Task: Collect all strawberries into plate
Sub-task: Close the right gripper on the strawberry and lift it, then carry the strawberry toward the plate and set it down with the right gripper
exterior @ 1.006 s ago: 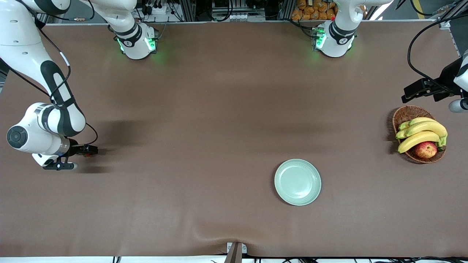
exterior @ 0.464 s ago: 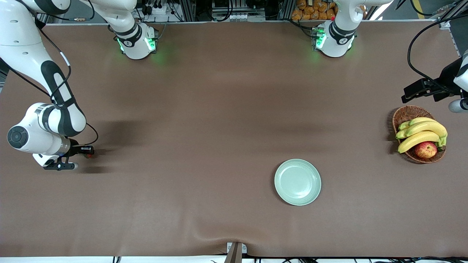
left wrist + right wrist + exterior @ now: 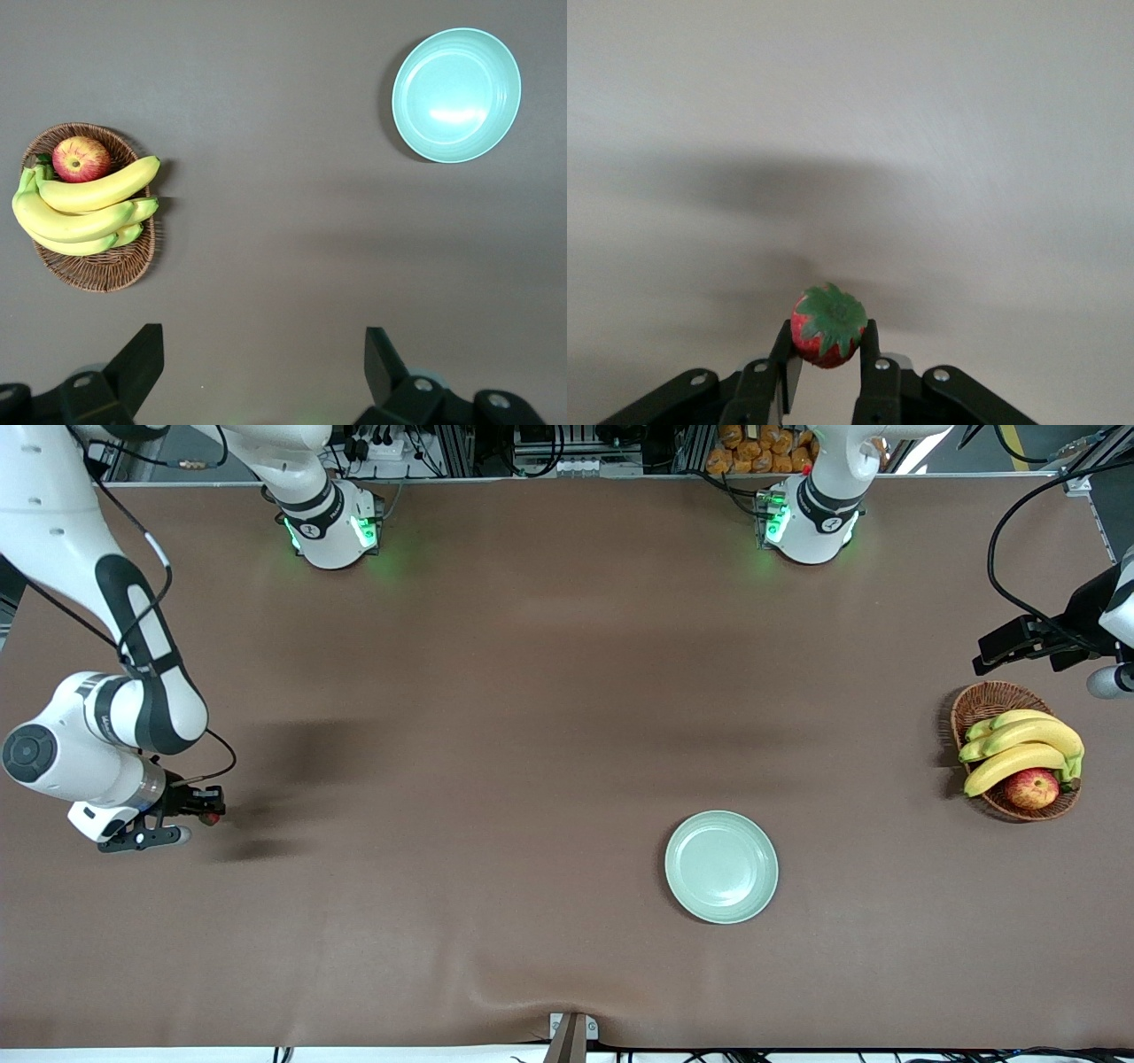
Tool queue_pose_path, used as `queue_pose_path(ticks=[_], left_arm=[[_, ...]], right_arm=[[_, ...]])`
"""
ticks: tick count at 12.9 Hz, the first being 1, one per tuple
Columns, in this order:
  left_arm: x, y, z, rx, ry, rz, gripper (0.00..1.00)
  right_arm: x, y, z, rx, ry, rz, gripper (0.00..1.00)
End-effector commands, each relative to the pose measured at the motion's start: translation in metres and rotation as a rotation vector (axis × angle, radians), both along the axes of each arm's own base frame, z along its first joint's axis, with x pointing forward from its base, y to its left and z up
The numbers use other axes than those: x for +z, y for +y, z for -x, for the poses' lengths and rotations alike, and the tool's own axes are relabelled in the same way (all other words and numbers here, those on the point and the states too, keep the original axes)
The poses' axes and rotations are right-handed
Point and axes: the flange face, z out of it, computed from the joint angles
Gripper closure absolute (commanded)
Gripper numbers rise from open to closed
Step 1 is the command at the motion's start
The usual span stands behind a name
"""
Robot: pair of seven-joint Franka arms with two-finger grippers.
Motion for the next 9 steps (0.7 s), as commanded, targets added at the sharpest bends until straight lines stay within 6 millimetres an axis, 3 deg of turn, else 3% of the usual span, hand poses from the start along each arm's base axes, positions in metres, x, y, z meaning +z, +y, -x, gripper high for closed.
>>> queue_pose_path(ticks=[1,4,5,9], left_arm=[[0.002,0.001,-0.002,-0.007,-0.001,0.000,0.00],[0.002,0.001,-0.002,-0.002,-0.001,0.000,0.00],[0.002,0.001,-0.002,0.000,-0.001,0.000,0.00],[0.001,0.000,-0.003,-0.002,0.001,0.006,0.00]], right_arm=[[0.039,0.071,-0.010,0.129,-0.050,-0.032,1.00],[0.055,0.176,-0.017,0.270,-0.086,-0.051,1.00],[0.058,0.201,-0.018,0.296,-0.095,-0.055,1.00],[0.039,0.314,-0.013,0.353,-0.085,-0.096,1.00]])
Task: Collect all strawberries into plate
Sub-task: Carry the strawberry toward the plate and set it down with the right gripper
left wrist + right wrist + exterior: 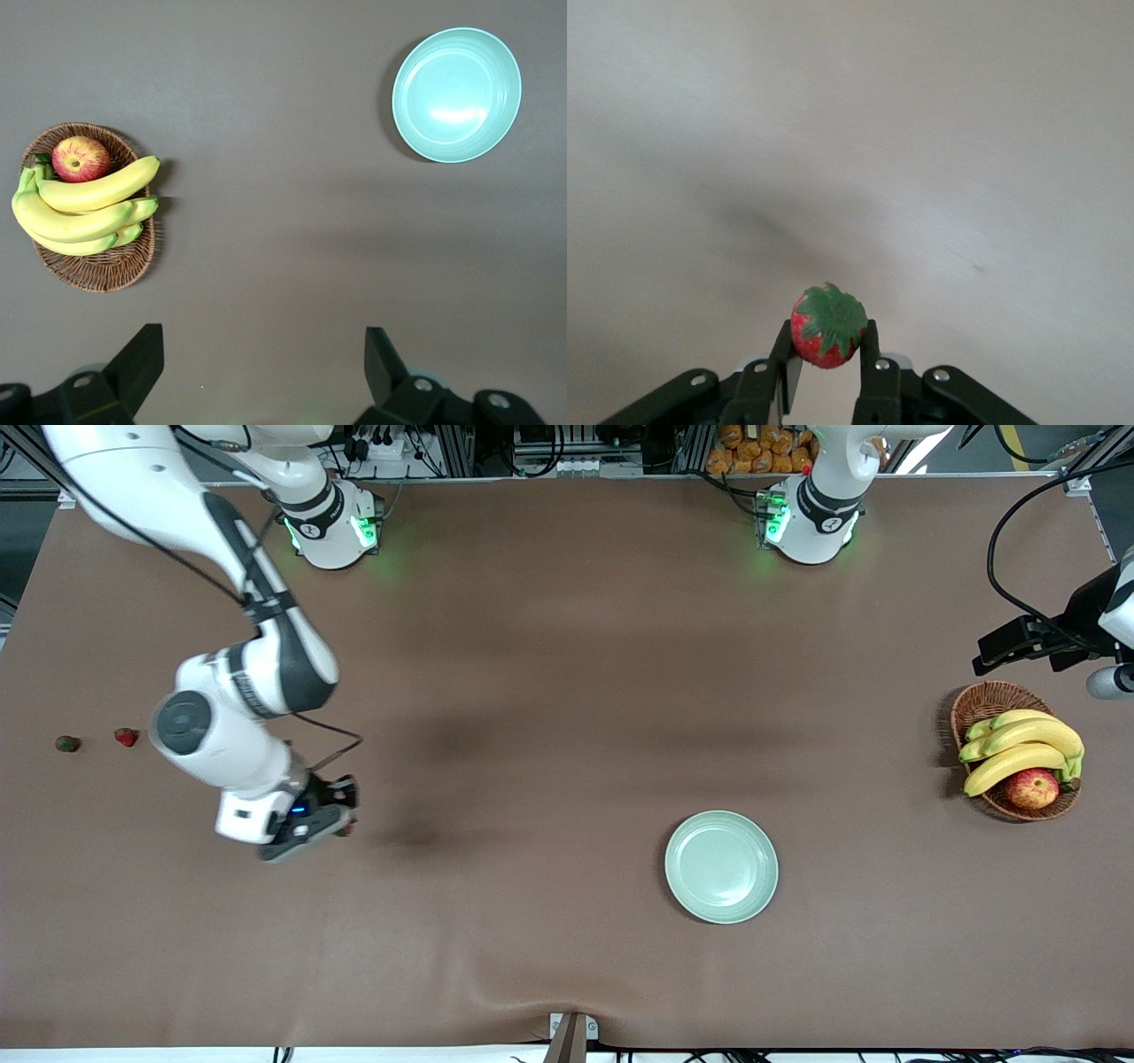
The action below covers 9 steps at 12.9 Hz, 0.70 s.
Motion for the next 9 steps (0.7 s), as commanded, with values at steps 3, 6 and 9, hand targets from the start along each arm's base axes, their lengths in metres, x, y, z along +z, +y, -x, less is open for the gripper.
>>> queue_pose_path(ticks=[3,6,9], left_arm=[[-0.002,0.000,-0.004,-0.009,0.007,0.009,0.00],[-0.009,0.000,-0.007,-0.017,0.019,0.009,0.00],[-0.016,-0.003,-0.010,-0.023,0.033,0.013,0.00]], right_arm=[[-0.030,0.134,0.008,-0.006,0.033,-0.073,1.00],[-0.051,0.230,0.034,0.012,0.042,-0.105,1.00],[-0.083,0.282,0.062,0.066,0.007,-0.145,1.00]])
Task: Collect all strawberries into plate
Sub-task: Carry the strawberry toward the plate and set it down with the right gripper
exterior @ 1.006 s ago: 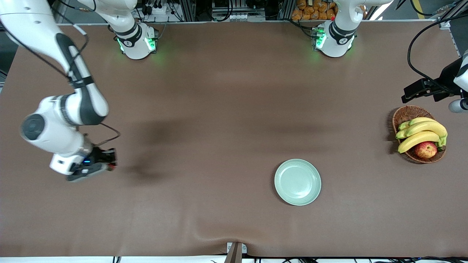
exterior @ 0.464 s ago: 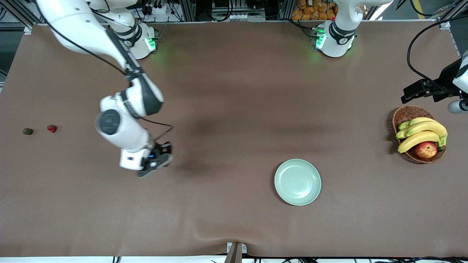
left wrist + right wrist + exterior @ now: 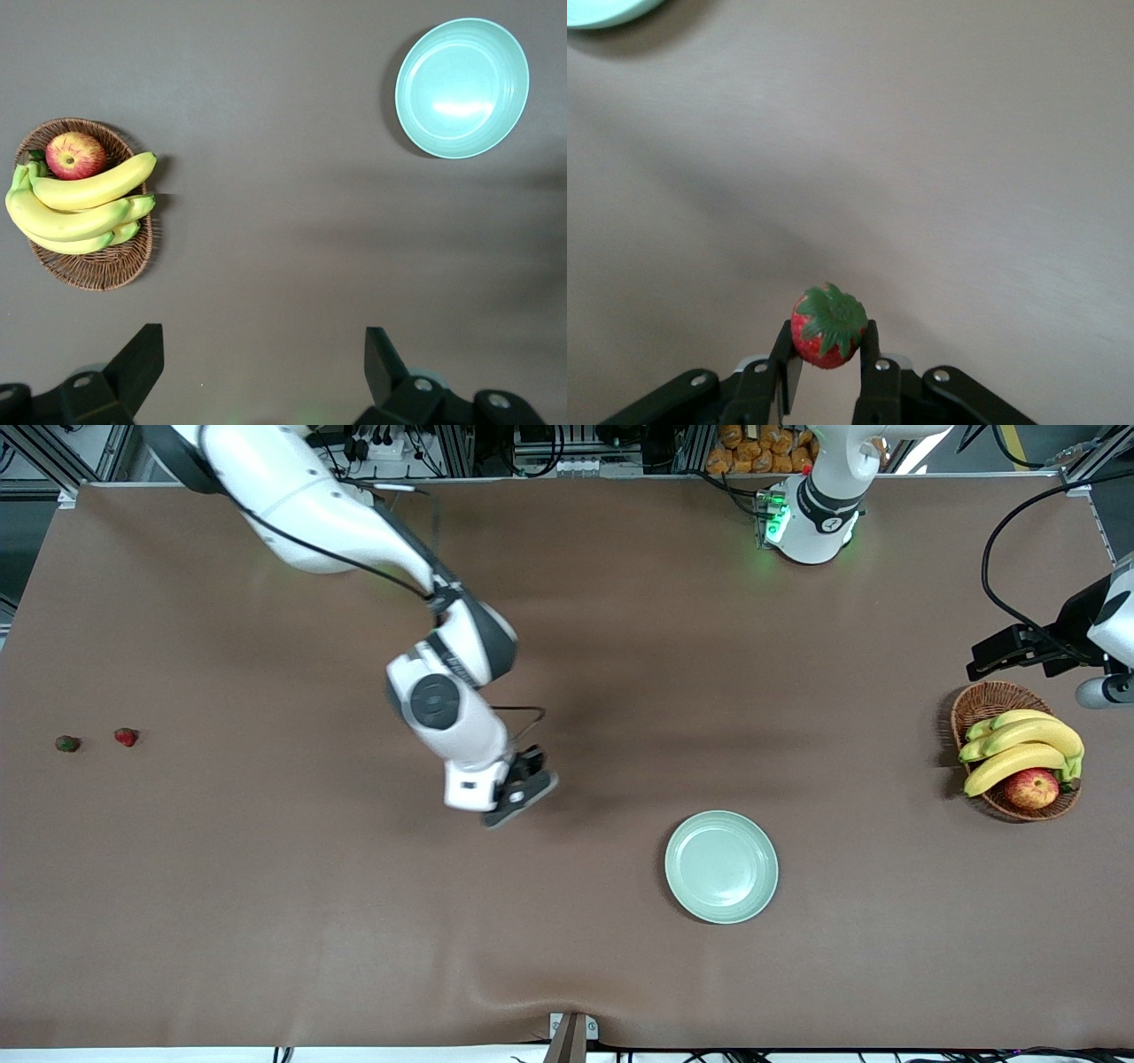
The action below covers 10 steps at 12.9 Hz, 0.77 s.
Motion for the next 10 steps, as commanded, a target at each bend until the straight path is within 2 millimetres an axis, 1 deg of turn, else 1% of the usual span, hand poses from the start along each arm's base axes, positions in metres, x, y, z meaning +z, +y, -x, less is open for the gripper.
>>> queue_pose_path(ticks=[1,2,3,6,7,8,9,10], left_arm=[[-0.003,-0.002,-0.004,-0.022,0.010,0.015,0.00],[-0.005,-0.003,-0.004,-0.023,0.013,0.015,0.00],[-0.006,-0.003,-0.005,-0.022,0.014,0.015,0.00],[-0.018,-0.006,-0.010,-0.028,0.036,0.014,0.00],[-0.024,-0.012,-0.013,-0.035,0.045,0.014,0.00],[-0.024,-0.015,-0.014,-0.035,0.044,0.012,0.00],[-0.027,-0.019,-0.015,-0.034,0.047,0.011,0.00],[-0.033,-0.022,-0.019,-0.036,0.047,0.012,0.00]], right_arm=[[-0.036,0.027,0.005,0.005,-0.031,-0.047,1.00],[-0.048,0.037,0.012,0.026,-0.050,-0.060,1.00],[-0.054,0.043,0.015,0.033,-0.059,-0.069,1.00],[-0.062,0.053,0.020,0.048,-0.059,-0.072,1.00],[-0.063,0.055,0.021,0.050,-0.059,-0.072,0.84],[-0.064,0.057,0.023,0.052,-0.059,-0.070,0.35],[-0.065,0.057,0.023,0.055,-0.060,-0.067,0.00],[-0.061,0.057,0.022,0.053,-0.066,-0.069,0.00]])
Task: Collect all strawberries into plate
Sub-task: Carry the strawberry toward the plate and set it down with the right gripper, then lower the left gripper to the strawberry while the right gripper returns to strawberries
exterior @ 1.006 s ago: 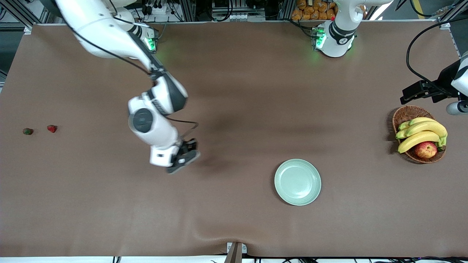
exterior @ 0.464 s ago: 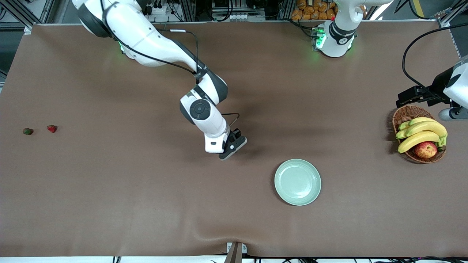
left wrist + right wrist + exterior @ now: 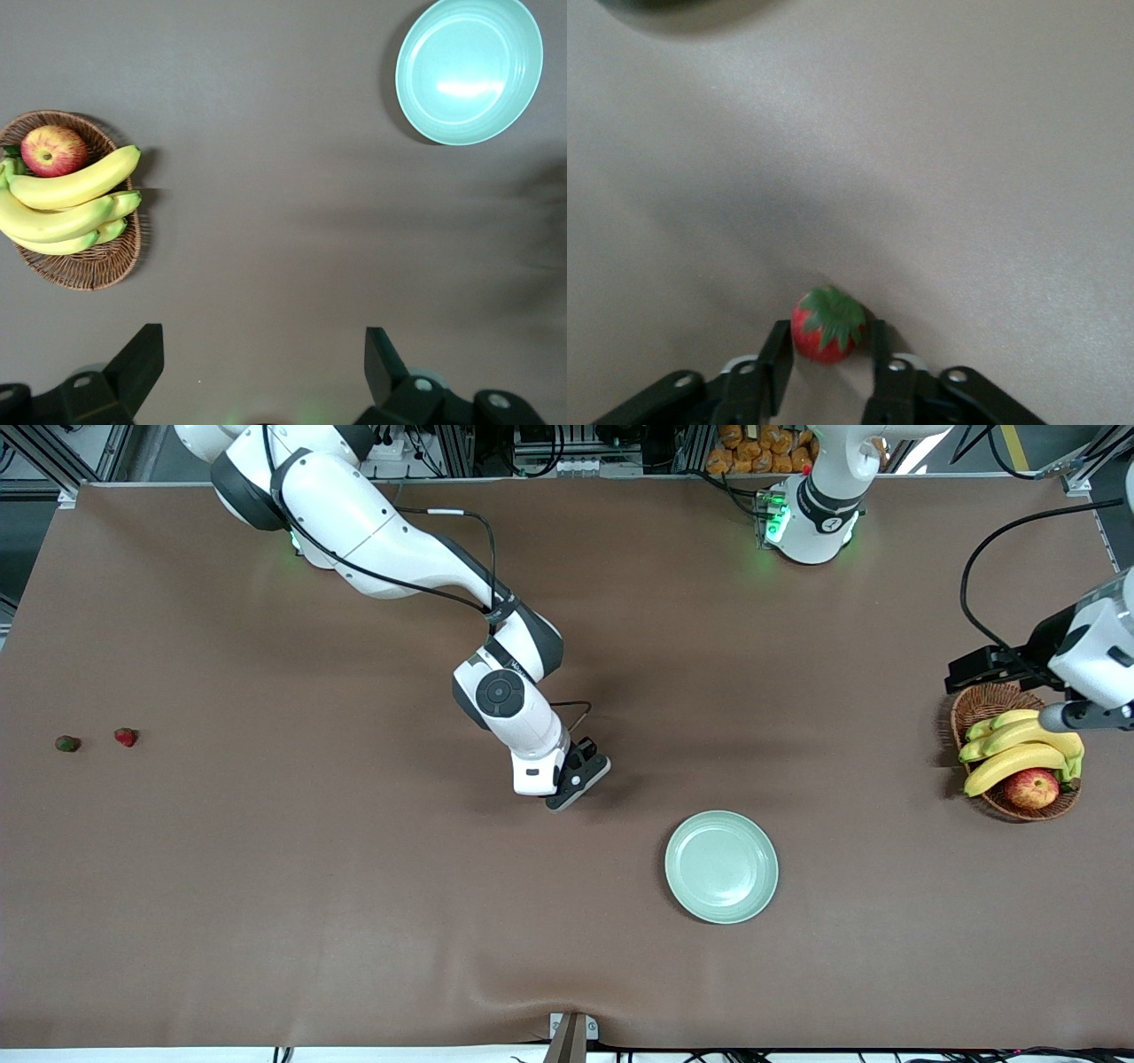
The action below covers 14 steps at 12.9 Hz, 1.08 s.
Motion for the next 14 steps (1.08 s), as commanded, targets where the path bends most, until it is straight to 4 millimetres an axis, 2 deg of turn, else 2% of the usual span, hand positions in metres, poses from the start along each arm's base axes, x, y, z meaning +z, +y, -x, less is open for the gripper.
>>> queue_pose_path(ticks=[1,2,3,5,6,8,10,11,12,14], left_arm=[[-0.007,-0.016,-0.010,-0.019,-0.002,0.031,0.00],[-0.007,-0.025,-0.013,-0.029,-0.013,0.038,0.00],[-0.015,-0.032,-0.018,-0.032,-0.007,0.037,0.00],[-0.024,-0.048,-0.027,-0.028,-0.030,0.035,0.00],[-0.028,-0.061,-0.034,-0.035,-0.041,0.036,0.00],[-0.041,-0.087,-0.049,-0.016,-0.057,0.033,0.00],[-0.058,-0.122,-0.057,-0.002,-0.074,0.033,0.00],[-0.065,-0.142,-0.058,0.010,-0.084,0.033,0.00],[-0.074,-0.163,-0.057,0.023,-0.087,0.031,0.00],[-0.088,-0.196,-0.057,0.022,-0.102,0.035,0.00]], right_arm=[[0.012,0.004,-0.008,-0.004,-0.022,-0.010,0.00],[0.019,-0.002,-0.014,-0.016,-0.024,-0.011,0.00],[0.026,-0.016,-0.025,-0.039,-0.026,-0.009,0.00],[0.066,-0.058,-0.051,-0.093,-0.023,0.008,0.00],[0.087,-0.087,-0.066,-0.127,0.009,0.039,0.00],[0.115,-0.165,-0.095,-0.211,0.078,0.091,0.00],[0.155,-0.225,-0.086,-0.268,0.106,0.139,0.00],[0.170,-0.267,-0.082,-0.321,0.116,0.157,0.00],[0.177,-0.318,-0.083,-0.388,0.136,0.171,0.00],[0.184,-0.405,-0.085,-0.447,0.195,0.200,0.00]])
